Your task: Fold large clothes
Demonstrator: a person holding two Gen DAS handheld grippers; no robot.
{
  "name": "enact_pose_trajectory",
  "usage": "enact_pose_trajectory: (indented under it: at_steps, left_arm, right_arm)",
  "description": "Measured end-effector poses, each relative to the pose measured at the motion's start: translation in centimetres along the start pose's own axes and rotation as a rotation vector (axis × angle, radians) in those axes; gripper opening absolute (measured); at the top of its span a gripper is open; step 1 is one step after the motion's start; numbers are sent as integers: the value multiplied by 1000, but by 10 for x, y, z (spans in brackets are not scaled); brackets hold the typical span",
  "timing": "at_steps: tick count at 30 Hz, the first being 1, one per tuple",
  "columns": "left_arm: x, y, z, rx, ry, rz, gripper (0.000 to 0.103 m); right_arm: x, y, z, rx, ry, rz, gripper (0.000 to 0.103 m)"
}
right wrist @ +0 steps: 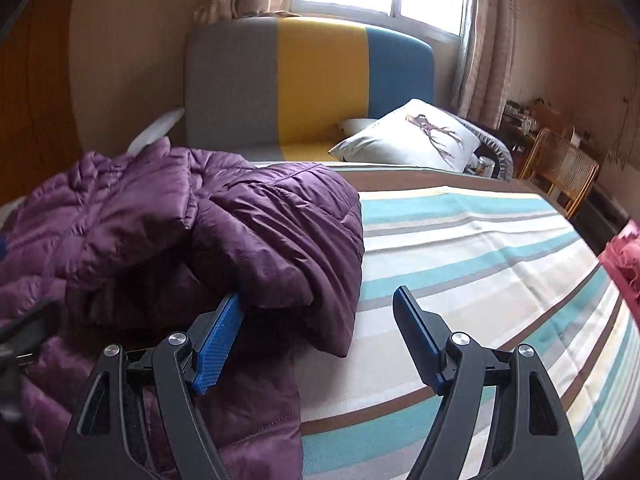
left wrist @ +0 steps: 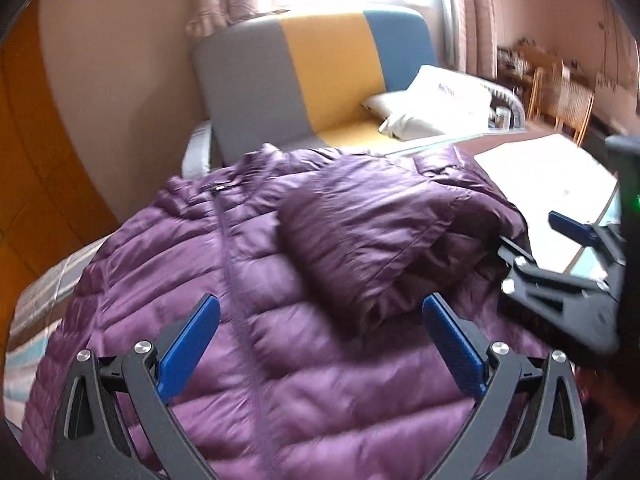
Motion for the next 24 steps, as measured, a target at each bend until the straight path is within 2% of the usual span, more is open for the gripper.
enact_pose_trajectory:
  at_steps: [2, 4, 5, 6, 7, 9, 11, 16, 17, 18, 21, 22, 24]
  left_arm:
    - [-13, 3, -2, -30, 55, 12, 100]
    - [-30, 5, -2, -60, 72, 35, 97]
    - [-37, 5, -1, -69, 76, 49, 81]
    - [-41, 5, 3, -59, 76, 56, 72]
    - [-44, 3, 14, 12, 38, 59, 67]
    - [-40, 1, 35, 147, 14, 28, 64]
    - [-35, -5, 55, 261, -17, 6, 47]
    - [-26, -19, 83, 406, -89, -40, 27]
    - [-24, -21, 89, 444, -108, -54, 19]
    - [-23, -24, 95, 473, -117, -61, 15]
    - [-18, -33, 107, 546, -145, -95, 10]
    - [-15, -37, 113, 581, -170, -108, 9]
    - [-8, -44, 119, 602, -169, -128, 9]
  right_arm:
    - [4, 0, -1, 3, -13, -8, 78]
    - [2, -2, -1, -5, -20, -2, 79]
    - [0, -2, -2, -11, -24, 6, 80]
    - [-3, -2, -3, -14, -21, 10, 80]
    - [-4, -2, -2, -12, -12, 12, 80]
    - [-4, -2, 1, -3, -11, 6, 80]
    - [-3, -1, 5, 12, -15, -3, 80]
    - [6, 1, 17, 63, -24, -48, 80]
    - [8, 2, 18, 69, -12, -56, 80]
    - [10, 2, 19, 68, 2, -64, 80]
    - [13, 3, 16, 52, 45, -62, 80]
    - [16, 2, 14, 36, 83, -56, 80]
    - [23, 2, 9, 1, 147, -57, 80]
Point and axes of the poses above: each gripper's, at about its wrist camera, not at the fingertips, and x roughly against the way its jaws point, z to its left, y to its top, the point moved 8 cm from there along -x, roughly the way its jaws point, and after that the axes turned 14 degrees about -y, right-handed, at the moved point
